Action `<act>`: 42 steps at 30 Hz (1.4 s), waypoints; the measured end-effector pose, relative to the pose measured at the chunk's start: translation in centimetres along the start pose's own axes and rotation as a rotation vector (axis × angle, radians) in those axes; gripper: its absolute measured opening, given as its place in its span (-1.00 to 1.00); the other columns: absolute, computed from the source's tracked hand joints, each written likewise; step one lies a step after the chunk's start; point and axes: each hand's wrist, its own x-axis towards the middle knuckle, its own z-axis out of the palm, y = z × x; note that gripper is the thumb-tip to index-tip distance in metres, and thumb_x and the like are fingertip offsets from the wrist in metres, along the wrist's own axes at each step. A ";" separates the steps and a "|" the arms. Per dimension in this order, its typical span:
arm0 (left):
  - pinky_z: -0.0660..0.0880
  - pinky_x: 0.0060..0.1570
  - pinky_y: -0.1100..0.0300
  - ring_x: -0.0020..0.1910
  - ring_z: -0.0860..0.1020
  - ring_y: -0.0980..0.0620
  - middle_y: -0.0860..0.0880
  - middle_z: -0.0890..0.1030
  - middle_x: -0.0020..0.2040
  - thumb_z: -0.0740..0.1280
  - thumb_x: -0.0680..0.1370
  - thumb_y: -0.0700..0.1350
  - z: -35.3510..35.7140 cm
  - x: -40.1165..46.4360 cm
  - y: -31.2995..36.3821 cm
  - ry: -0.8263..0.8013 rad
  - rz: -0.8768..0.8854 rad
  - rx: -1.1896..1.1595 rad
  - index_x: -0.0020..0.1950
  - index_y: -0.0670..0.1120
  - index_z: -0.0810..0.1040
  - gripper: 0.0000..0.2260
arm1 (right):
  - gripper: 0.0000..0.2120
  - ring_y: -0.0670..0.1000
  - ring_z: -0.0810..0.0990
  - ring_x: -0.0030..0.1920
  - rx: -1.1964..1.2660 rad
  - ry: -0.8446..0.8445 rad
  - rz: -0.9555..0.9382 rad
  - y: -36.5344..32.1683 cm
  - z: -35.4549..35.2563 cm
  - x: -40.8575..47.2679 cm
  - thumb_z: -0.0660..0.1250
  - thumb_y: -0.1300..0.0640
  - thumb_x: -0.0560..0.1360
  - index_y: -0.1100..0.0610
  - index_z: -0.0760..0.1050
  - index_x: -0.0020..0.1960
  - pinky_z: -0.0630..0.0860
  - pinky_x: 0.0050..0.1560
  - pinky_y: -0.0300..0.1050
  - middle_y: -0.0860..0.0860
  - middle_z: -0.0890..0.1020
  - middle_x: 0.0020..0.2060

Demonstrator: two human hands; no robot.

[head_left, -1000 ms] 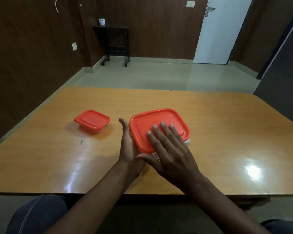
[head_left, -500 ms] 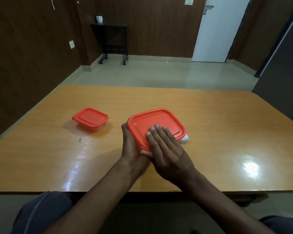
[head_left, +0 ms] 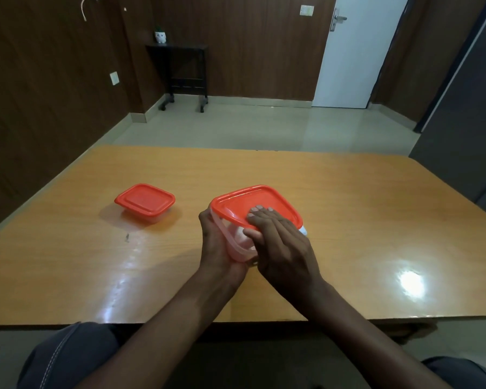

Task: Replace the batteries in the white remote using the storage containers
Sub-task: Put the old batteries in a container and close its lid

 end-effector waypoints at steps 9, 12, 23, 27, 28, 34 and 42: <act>0.49 0.06 -0.52 0.17 0.57 -0.42 -0.11 0.54 0.30 0.29 0.35 0.46 0.8 0.1 -1.0 0.107 0.062 0.027 0.34 0.09 0.46 -0.31 | -0.57 0.04 0.65 -0.25 0.004 0.143 0.105 3.3 -2.5 3.5 0.07 0.09 0.72 0.39 0.58 0.09 0.51 -0.19 -0.34 0.20 0.69 -0.15; 0.57 -0.01 -0.42 0.17 0.57 -0.37 -0.11 0.53 0.29 0.33 0.38 0.41 1.3 0.2 -0.9 0.082 0.050 0.046 0.31 0.06 0.46 -0.36 | -0.65 0.10 0.71 -0.18 -0.046 0.048 -0.045 4.4 -2.9 3.7 0.18 0.13 0.70 0.40 0.59 0.17 0.68 -0.27 -0.07 0.23 0.72 -0.08; 0.54 0.18 -0.31 0.08 0.69 -0.28 -0.11 0.64 0.12 0.21 0.60 -0.27 0.9 1.4 -2.6 0.192 0.156 0.462 0.12 0.05 0.53 -0.75 | -0.85 0.14 0.65 -0.31 -0.217 0.108 0.231 9.2 -4.3 5.0 0.34 0.23 0.62 0.25 0.65 0.09 0.49 -0.34 -0.08 0.14 0.72 -0.23; 0.57 0.09 -0.14 0.14 0.66 -0.27 -0.07 0.65 0.06 0.16 0.53 -0.31 1.2 1.7 -2.7 0.216 0.155 0.507 0.16 0.04 0.54 -0.65 | -0.78 0.12 0.69 -0.25 -0.065 0.172 0.776 12.9 -3.2 4.6 0.26 0.12 0.64 0.15 0.67 0.04 0.62 -0.16 0.00 0.10 0.73 -0.21; 0.57 0.10 -0.18 0.15 0.65 -0.27 -0.09 0.64 0.09 0.17 0.51 -0.31 1.0 1.9 -2.7 0.212 0.157 0.522 0.18 0.03 0.53 -0.64 | -0.77 0.12 0.70 -0.25 0.005 0.200 0.935 14.0 -2.9 4.1 0.25 0.12 0.62 0.14 0.68 0.02 0.67 -0.16 0.09 0.09 0.73 -0.21; 0.58 -0.06 -0.07 0.13 0.67 -0.28 -0.11 0.63 0.17 0.26 0.53 -0.25 0.4 2.4 -3.1 0.185 0.162 0.527 0.21 0.04 0.53 -0.69 | -0.83 0.14 0.73 -0.34 0.406 0.331 1.725 18.8 -1.0 0.3 0.33 0.26 0.60 0.30 0.64 0.10 0.72 -0.25 0.02 0.19 0.69 -0.03; 0.60 0.12 -0.18 0.13 0.68 -0.23 -0.09 0.59 0.31 0.38 0.56 -0.14 -0.1 2.9 -3.5 0.137 0.157 0.492 0.37 0.05 0.46 -0.61 | -0.92 0.12 0.68 -0.53 0.174 0.086 1.775 21.6 -0.3 -1.4 0.35 0.30 0.49 0.30 0.60 -0.07 0.72 -0.27 0.03 0.20 0.69 -0.04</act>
